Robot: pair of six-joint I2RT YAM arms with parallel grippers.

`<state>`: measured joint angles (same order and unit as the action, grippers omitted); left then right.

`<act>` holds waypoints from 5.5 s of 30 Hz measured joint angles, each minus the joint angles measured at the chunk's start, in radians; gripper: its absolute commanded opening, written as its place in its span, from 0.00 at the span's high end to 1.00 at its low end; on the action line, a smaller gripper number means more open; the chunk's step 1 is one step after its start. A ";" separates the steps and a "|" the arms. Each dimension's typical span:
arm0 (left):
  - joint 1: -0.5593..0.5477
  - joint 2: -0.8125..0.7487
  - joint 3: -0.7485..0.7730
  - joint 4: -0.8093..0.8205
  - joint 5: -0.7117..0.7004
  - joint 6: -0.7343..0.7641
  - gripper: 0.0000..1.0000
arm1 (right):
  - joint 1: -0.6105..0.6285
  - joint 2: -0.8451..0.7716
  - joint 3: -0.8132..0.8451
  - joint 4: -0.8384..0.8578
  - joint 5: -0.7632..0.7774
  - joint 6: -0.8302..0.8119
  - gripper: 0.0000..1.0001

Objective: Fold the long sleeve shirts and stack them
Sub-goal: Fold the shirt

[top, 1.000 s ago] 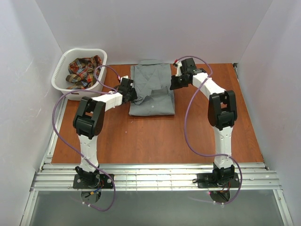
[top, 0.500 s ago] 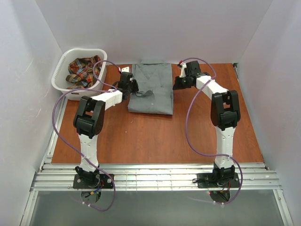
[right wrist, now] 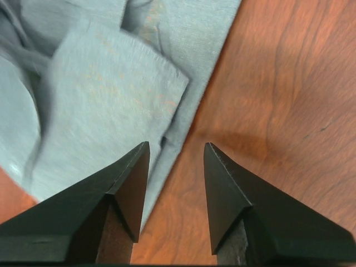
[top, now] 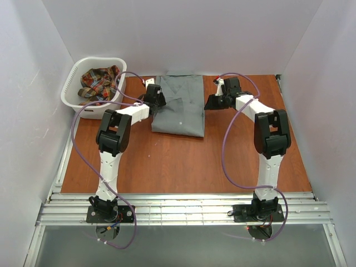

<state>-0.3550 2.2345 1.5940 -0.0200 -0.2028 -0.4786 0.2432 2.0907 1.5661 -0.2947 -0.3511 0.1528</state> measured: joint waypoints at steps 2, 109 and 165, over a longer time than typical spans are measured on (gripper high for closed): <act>0.001 0.028 0.006 -0.018 -0.007 -0.016 0.78 | 0.000 -0.014 -0.013 0.013 -0.005 0.002 0.62; -0.072 -0.629 -0.697 -0.294 0.360 -0.101 0.75 | 0.105 -0.531 -0.752 0.247 -0.223 0.137 0.99; -0.072 -0.589 -0.687 0.089 0.190 -0.027 0.27 | 0.059 -0.368 -0.580 0.217 -0.007 0.023 0.41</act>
<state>-0.4274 1.6451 0.9073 0.0692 -0.0132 -0.5060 0.3023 1.7229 0.9859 -0.0776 -0.3580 0.1761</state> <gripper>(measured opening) 0.654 0.556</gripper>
